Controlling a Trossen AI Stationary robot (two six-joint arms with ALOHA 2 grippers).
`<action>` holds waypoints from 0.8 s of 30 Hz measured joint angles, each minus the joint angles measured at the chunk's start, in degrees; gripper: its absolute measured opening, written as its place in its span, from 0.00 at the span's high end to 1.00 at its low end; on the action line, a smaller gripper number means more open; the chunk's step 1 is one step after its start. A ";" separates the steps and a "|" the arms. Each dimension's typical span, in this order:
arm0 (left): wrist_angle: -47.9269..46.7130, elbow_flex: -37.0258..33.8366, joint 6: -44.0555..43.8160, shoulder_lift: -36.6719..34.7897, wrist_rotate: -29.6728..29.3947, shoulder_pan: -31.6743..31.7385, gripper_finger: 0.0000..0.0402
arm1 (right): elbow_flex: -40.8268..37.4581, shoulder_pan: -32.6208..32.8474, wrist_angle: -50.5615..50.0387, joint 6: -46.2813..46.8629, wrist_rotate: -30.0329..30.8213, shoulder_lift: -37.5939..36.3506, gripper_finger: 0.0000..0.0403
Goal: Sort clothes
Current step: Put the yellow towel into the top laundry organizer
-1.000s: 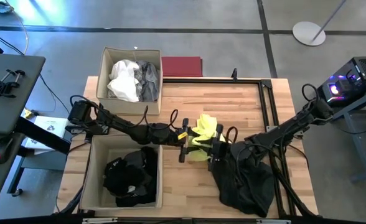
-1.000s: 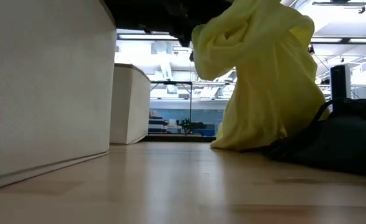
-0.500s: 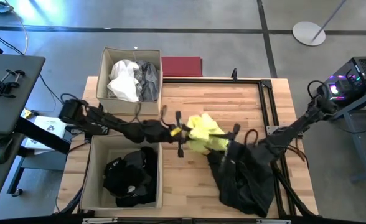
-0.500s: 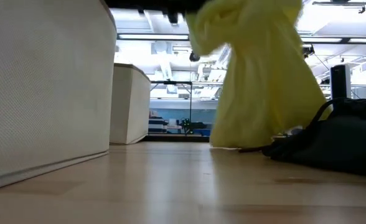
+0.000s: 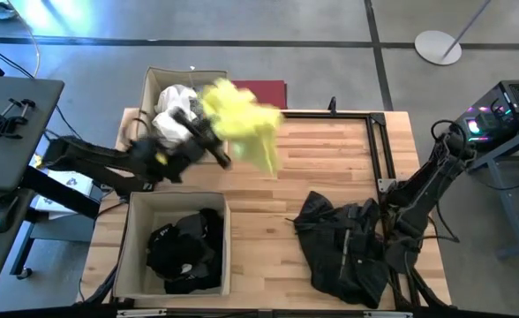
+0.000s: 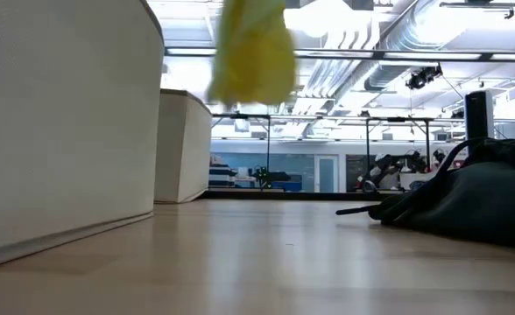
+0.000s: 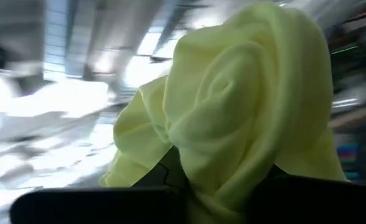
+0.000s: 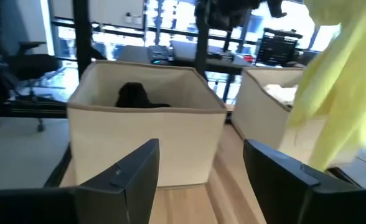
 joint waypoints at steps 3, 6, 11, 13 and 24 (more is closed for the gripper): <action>5.40 0.06 10.87 -4.42 -3.09 3.02 0.90 | -0.01 0.46 -0.99 1.26 2.91 0.04 0.45; 5.68 0.11 16.11 -8.80 -4.96 6.77 0.90 | -0.01 0.09 -2.56 2.91 3.84 0.08 0.45; -3.81 0.13 12.19 -14.18 -12.76 11.31 0.90 | -0.05 -0.91 -6.02 6.79 3.88 0.09 0.45; -13.03 0.11 6.85 -15.66 -15.35 12.37 0.90 | -0.05 -1.36 -7.37 8.22 3.88 0.09 0.45; -75.88 0.09 -50.18 -14.72 -10.68 28.99 0.90 | -0.08 -2.27 -11.34 14.44 3.81 0.13 0.45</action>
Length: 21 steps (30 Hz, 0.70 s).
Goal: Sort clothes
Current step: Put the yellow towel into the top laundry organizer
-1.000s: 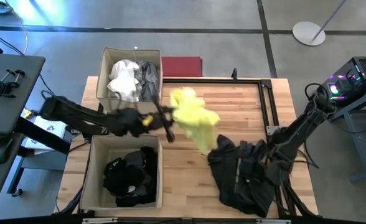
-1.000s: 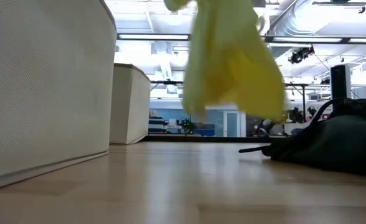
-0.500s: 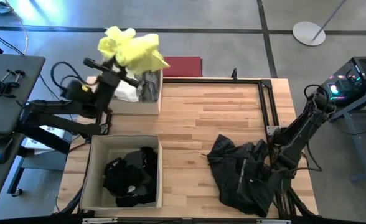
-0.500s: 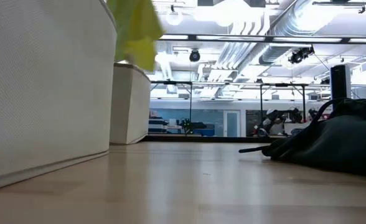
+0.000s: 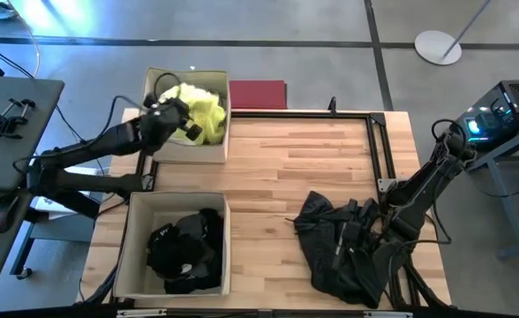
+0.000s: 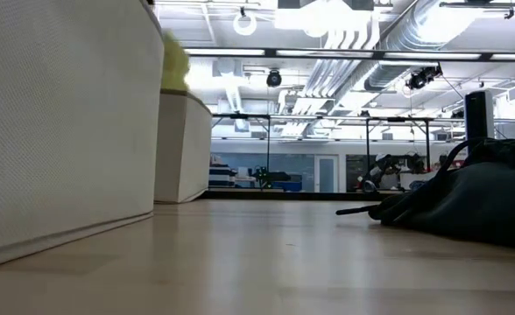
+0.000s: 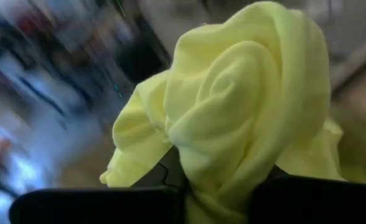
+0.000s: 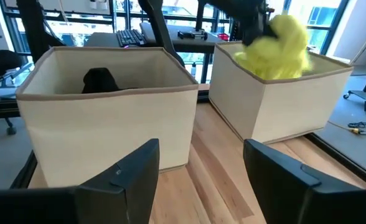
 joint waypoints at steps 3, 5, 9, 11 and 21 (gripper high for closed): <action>-10.03 -0.05 -8.89 2.76 9.84 6.93 0.90 | 0.00 0.00 -0.01 -0.03 -0.04 0.00 0.45; -12.82 -0.30 -11.19 5.20 15.15 10.97 0.90 | 0.00 0.00 -0.01 -0.05 -0.04 0.00 0.45; -13.60 -1.01 -12.19 10.99 26.27 17.50 0.90 | 0.00 0.00 0.20 0.02 -0.03 0.22 0.45; -12.68 -1.00 -12.47 14.49 30.85 20.00 0.89 | -0.02 0.00 0.10 0.12 -0.16 0.28 0.45; -8.51 1.32 -9.45 22.11 33.10 25.08 0.60 | -0.02 0.00 -0.75 2.43 -1.64 0.28 0.45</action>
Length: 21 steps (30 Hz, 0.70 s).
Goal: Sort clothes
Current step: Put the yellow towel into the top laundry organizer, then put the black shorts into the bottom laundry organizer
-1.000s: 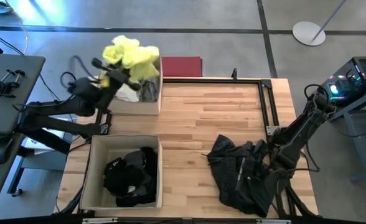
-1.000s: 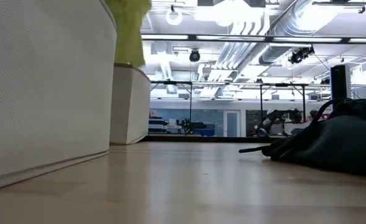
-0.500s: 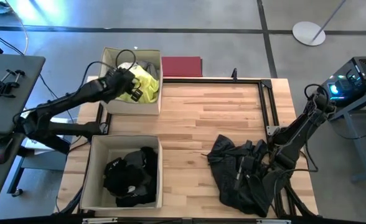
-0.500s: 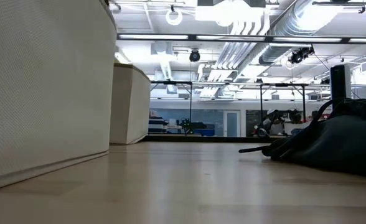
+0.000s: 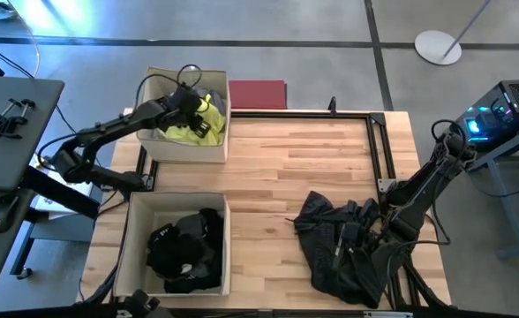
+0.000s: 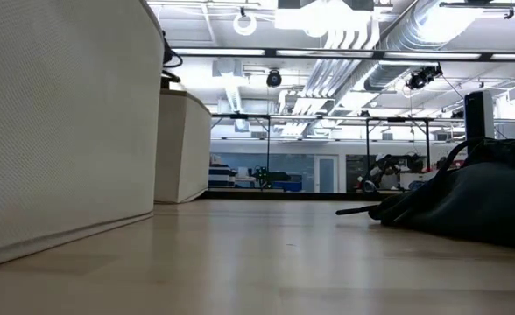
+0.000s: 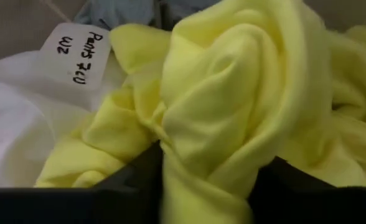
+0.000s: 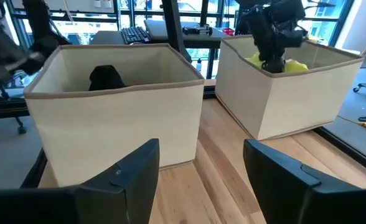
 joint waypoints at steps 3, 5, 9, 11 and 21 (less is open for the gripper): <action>-3.06 3.14 0.46 -1.44 4.24 0.75 0.48 | 0.00 0.00 -0.17 0.04 0.00 0.00 0.45; -5.38 6.31 0.42 -2.43 5.51 0.77 0.41 | 0.00 0.00 -0.20 0.05 0.02 0.00 0.45; -10.38 12.01 0.43 -5.28 4.91 0.73 0.35 | 0.00 0.00 -0.39 0.19 0.02 0.00 0.45; -11.36 13.47 -0.07 -6.96 4.81 0.73 0.34 | 0.00 0.00 -0.38 0.20 0.02 0.00 0.45; -8.50 8.66 -1.73 -19.41 5.01 -3.09 0.34 | 0.00 0.00 -6.72 6.14 -0.42 0.06 0.45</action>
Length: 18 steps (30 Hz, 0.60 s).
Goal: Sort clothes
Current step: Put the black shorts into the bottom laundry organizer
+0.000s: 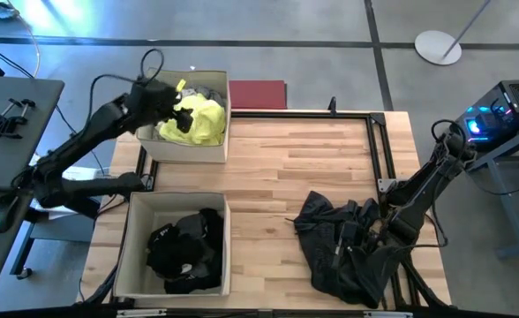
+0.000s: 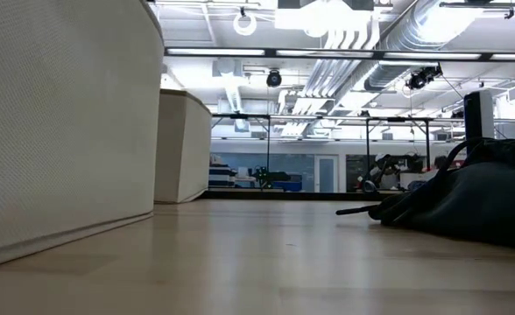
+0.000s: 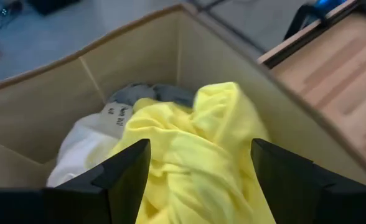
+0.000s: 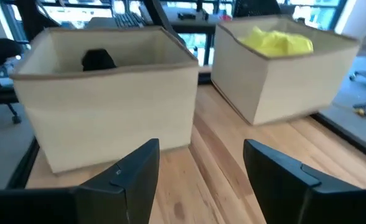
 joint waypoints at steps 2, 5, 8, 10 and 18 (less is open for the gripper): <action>1.80 -2.85 -1.37 -3.74 0.14 -1.93 0.35 | 0.00 0.00 -3.68 4.22 -0.03 0.59 0.45; 5.79 -7.81 -3.15 -9.58 2.16 -6.61 0.37 | 0.00 -0.02 -10.66 10.13 -1.29 1.24 0.45; 11.85 -12.55 -5.11 -15.13 7.04 -13.13 0.39 | 0.00 -1.31 -18.93 18.45 -9.96 0.57 0.45; 17.20 -15.80 -6.29 -18.41 9.72 -18.44 0.41 | 0.00 -3.48 -24.37 24.82 -20.72 -0.50 0.45; 49.88 -29.85 -6.14 -21.17 12.65 -40.25 0.47 | 0.00 -11.53 -42.63 41.06 -50.75 -0.11 0.42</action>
